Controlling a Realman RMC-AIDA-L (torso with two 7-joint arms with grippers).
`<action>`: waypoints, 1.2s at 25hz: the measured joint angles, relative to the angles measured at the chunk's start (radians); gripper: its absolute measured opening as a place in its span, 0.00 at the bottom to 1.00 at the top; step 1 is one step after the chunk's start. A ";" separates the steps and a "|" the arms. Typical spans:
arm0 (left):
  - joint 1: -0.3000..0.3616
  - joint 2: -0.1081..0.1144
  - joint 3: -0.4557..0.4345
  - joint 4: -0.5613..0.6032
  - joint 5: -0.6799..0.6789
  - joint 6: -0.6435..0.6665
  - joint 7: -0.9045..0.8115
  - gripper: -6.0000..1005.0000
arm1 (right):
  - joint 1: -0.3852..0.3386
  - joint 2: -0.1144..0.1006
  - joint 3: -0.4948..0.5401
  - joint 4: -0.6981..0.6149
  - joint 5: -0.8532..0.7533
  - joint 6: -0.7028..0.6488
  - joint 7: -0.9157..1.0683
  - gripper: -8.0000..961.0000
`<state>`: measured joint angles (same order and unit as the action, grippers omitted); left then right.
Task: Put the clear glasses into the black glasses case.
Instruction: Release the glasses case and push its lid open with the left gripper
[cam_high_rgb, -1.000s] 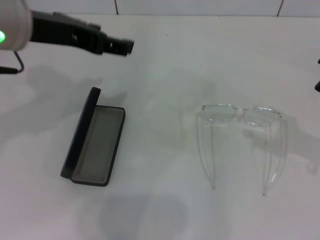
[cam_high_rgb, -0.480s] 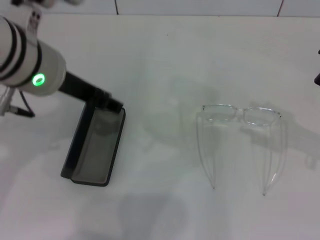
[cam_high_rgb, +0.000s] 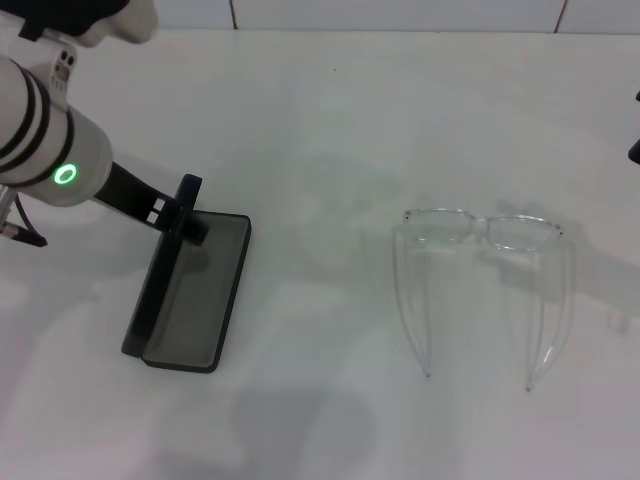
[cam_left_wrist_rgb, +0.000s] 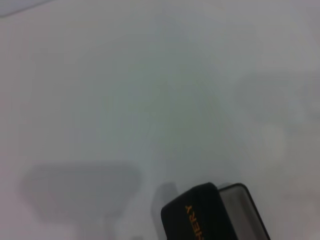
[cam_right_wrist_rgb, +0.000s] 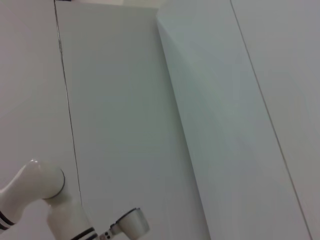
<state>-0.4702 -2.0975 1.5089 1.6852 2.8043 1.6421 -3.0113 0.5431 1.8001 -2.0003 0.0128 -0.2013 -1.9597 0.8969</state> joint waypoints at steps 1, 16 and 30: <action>-0.002 0.000 0.000 -0.010 0.000 0.000 0.000 0.77 | 0.000 -0.001 0.000 0.000 0.001 -0.002 0.001 0.80; -0.061 0.004 0.078 -0.154 0.031 0.005 0.000 0.74 | 0.001 -0.001 0.002 -0.002 0.002 -0.005 -0.001 0.80; -0.081 0.006 0.131 -0.148 0.032 0.013 0.001 0.37 | -0.003 0.002 0.002 -0.002 0.004 -0.003 -0.001 0.80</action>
<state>-0.5515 -2.0911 1.6395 1.5376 2.8368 1.6553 -3.0104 0.5405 1.8017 -1.9988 0.0107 -0.1978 -1.9625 0.8958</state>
